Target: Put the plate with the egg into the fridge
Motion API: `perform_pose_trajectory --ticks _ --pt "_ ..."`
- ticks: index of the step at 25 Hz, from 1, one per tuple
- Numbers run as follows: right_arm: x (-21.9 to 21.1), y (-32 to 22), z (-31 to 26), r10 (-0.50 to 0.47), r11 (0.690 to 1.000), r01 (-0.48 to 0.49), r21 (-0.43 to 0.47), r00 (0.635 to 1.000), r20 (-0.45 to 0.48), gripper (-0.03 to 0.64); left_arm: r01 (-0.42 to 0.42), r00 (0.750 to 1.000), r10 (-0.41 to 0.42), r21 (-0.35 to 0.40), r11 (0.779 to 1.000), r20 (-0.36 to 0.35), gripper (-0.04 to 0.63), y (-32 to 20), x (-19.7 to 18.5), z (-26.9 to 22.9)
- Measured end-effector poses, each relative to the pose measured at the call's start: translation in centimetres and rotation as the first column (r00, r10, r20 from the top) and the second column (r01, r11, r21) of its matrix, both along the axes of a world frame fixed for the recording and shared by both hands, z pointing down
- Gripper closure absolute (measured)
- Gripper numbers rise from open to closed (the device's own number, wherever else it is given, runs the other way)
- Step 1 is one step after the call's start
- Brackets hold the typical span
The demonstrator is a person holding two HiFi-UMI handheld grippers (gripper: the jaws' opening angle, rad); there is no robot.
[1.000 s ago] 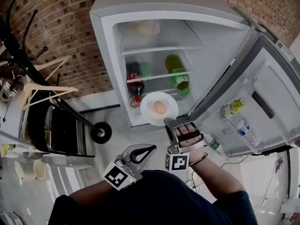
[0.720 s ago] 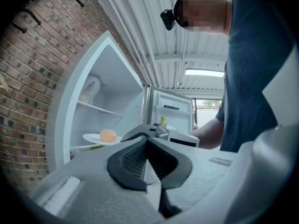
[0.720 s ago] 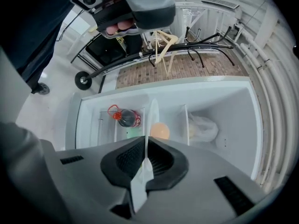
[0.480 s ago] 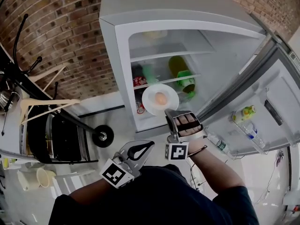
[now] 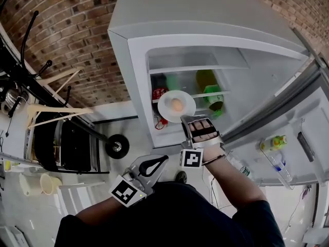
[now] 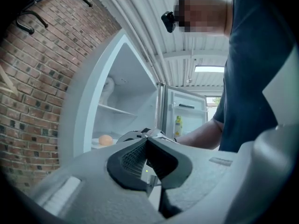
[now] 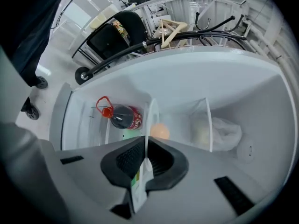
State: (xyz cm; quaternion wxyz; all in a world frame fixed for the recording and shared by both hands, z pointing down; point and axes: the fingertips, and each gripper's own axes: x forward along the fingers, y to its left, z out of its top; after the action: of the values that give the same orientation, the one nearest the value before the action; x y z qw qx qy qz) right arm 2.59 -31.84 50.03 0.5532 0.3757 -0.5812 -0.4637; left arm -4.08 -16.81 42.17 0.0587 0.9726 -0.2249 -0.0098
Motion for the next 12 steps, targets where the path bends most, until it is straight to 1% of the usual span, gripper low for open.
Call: perform_pose_trajectory --ticks 5,12 --pt "0.4 -2.4 2.0 -0.002 0.999 0.002 -0.033 1.000 0.001 0.597 0.057 0.998 -0.057 0.003 0.998 0.003 0.597 -0.6 0.0 0.0" --pt "-0.2 -4.8 2.9 -0.028 0.999 0.028 -0.028 1.000 -0.005 0.595 0.110 0.994 -0.111 0.007 0.994 0.007 0.597 -0.9 -0.1 0.0"
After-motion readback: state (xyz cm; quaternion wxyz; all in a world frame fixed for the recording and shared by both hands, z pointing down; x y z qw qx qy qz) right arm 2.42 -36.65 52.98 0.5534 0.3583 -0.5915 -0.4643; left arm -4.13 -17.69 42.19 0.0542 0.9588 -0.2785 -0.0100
